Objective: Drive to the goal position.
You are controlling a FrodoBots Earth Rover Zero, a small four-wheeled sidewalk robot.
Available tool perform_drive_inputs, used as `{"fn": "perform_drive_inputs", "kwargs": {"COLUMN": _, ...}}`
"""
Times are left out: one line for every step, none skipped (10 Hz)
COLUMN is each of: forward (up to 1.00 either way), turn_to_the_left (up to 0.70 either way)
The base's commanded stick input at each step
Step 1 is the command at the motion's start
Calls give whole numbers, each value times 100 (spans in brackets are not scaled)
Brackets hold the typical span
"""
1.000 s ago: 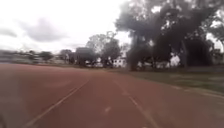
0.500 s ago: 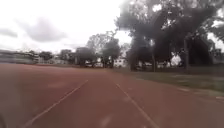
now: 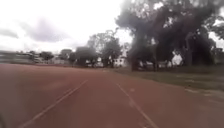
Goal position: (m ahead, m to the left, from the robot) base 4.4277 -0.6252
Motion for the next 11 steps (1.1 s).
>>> {"fn": "perform_drive_inputs", "kwargs": {"forward": 67, "turn_to_the_left": 0}}
{"fn": "perform_drive_inputs", "kwargs": {"forward": 67, "turn_to_the_left": 0}}
{"fn": "perform_drive_inputs", "kwargs": {"forward": 67, "turn_to_the_left": 0}}
{"fn": "perform_drive_inputs", "kwargs": {"forward": 67, "turn_to_the_left": 0}}
{"fn": "perform_drive_inputs", "kwargs": {"forward": 67, "turn_to_the_left": 0}}
{"fn": "perform_drive_inputs", "kwargs": {"forward": 67, "turn_to_the_left": 0}}
{"fn": "perform_drive_inputs", "kwargs": {"forward": 67, "turn_to_the_left": 0}}
{"fn": "perform_drive_inputs", "kwargs": {"forward": 67, "turn_to_the_left": 0}}
{"fn": "perform_drive_inputs", "kwargs": {"forward": 67, "turn_to_the_left": 0}}
{"fn": "perform_drive_inputs", "kwargs": {"forward": 67, "turn_to_the_left": 0}}
{"fn": "perform_drive_inputs", "kwargs": {"forward": 67, "turn_to_the_left": 0}}
